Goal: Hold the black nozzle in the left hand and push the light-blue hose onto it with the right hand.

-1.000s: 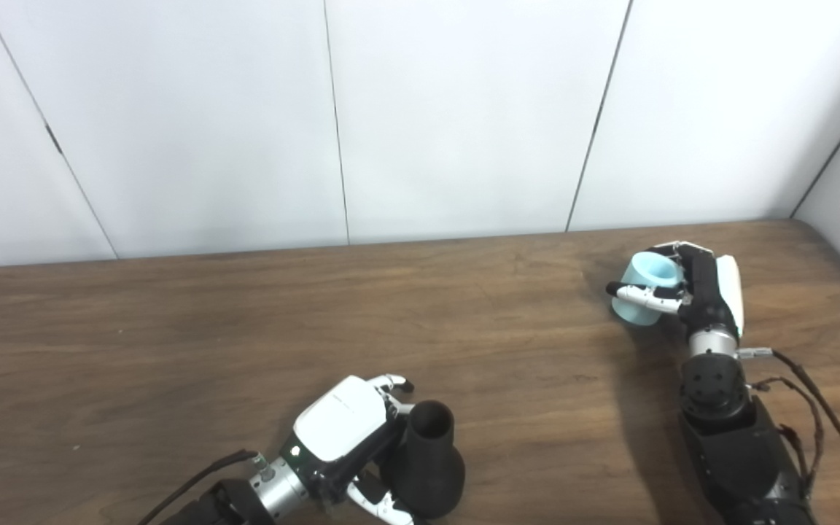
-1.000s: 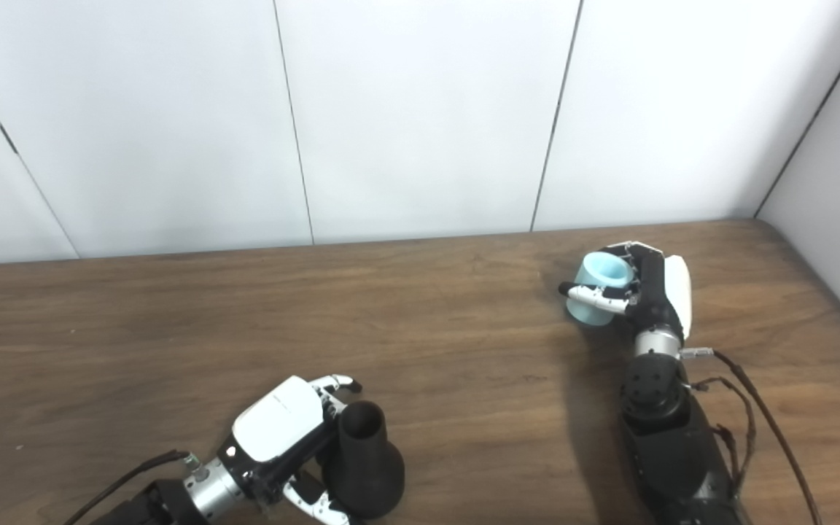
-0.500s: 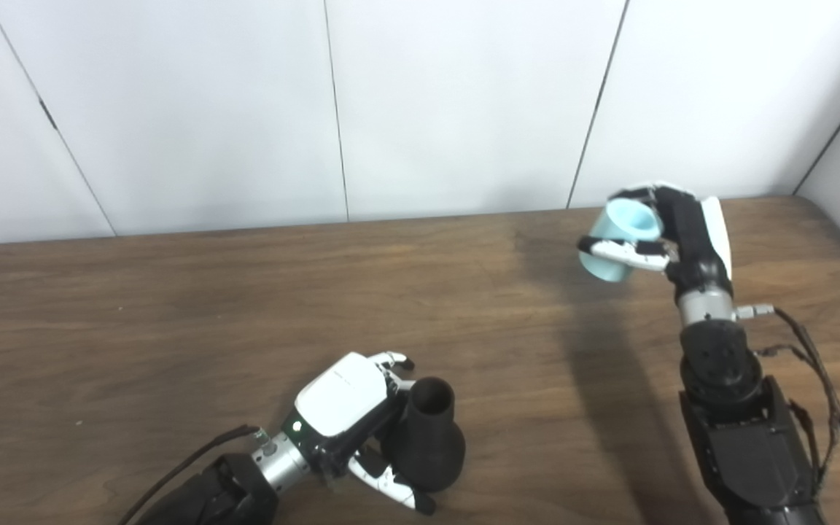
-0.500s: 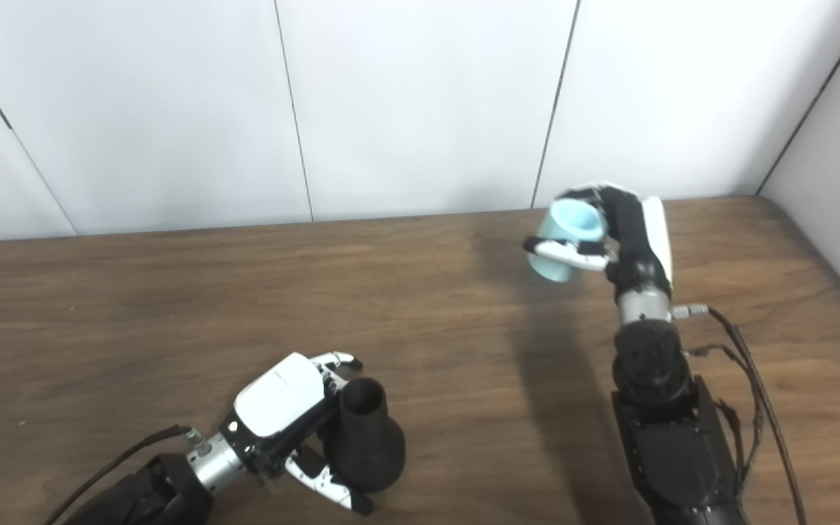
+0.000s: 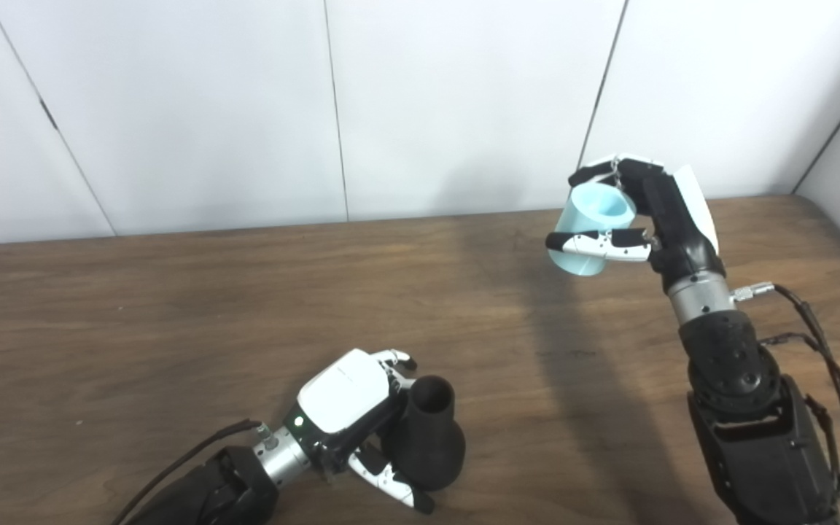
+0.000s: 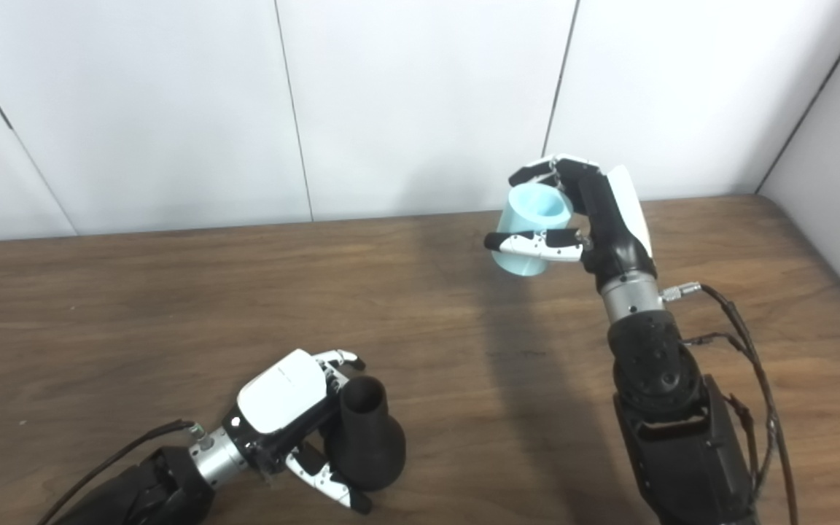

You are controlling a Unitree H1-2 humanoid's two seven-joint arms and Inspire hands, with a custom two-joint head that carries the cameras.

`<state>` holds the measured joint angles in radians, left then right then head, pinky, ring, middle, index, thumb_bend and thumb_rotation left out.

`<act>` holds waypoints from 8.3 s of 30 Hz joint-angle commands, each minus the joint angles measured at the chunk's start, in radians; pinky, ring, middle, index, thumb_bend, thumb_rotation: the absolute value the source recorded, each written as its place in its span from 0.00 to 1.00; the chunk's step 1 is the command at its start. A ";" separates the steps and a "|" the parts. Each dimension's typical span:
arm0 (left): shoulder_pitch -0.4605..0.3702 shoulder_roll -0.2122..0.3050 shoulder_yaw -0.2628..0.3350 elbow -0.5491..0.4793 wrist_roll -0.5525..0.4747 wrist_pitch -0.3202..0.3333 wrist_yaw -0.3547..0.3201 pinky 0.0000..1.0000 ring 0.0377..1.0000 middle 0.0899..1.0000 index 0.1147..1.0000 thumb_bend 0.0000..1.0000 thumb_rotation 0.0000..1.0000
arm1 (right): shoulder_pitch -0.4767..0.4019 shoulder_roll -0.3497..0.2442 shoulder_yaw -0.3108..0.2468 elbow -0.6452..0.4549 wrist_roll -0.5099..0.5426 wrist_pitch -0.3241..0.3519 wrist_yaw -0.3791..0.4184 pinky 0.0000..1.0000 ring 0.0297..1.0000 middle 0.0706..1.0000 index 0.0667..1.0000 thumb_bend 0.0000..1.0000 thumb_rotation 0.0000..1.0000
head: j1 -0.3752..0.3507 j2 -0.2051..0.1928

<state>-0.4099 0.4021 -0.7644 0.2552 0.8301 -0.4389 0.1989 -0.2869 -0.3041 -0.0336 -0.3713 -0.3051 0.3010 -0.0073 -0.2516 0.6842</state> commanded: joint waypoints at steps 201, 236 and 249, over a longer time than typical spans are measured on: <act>0.073 0.004 -0.106 0.110 0.134 0.056 -0.157 0.81 0.49 0.41 0.43 0.52 0.00 | 0.243 0.174 0.250 -0.084 0.090 -0.415 0.215 0.92 0.99 1.00 1.00 1.00 0.40 | 0.077 0.011; 0.034 -0.023 -0.122 0.162 0.137 0.062 -0.142 0.80 0.48 0.37 0.45 0.52 0.00 | 0.326 -0.049 0.092 -0.432 -0.289 -0.484 0.353 1.00 1.00 1.00 0.99 0.89 0.95 | 0.078 -0.003; 0.032 -0.021 -0.124 0.161 0.138 0.064 -0.137 0.78 0.47 0.37 0.44 0.52 0.00 | 0.309 -0.007 0.135 -0.437 -0.532 -0.576 0.366 0.99 1.00 0.97 0.92 0.93 0.88 | 0.080 -0.008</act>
<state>-0.4472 0.3754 -0.7947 0.3063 0.8242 -0.4194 0.2098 0.0508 -0.3173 0.1047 -0.7821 -0.8215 -0.2418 0.3799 -0.1703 0.6750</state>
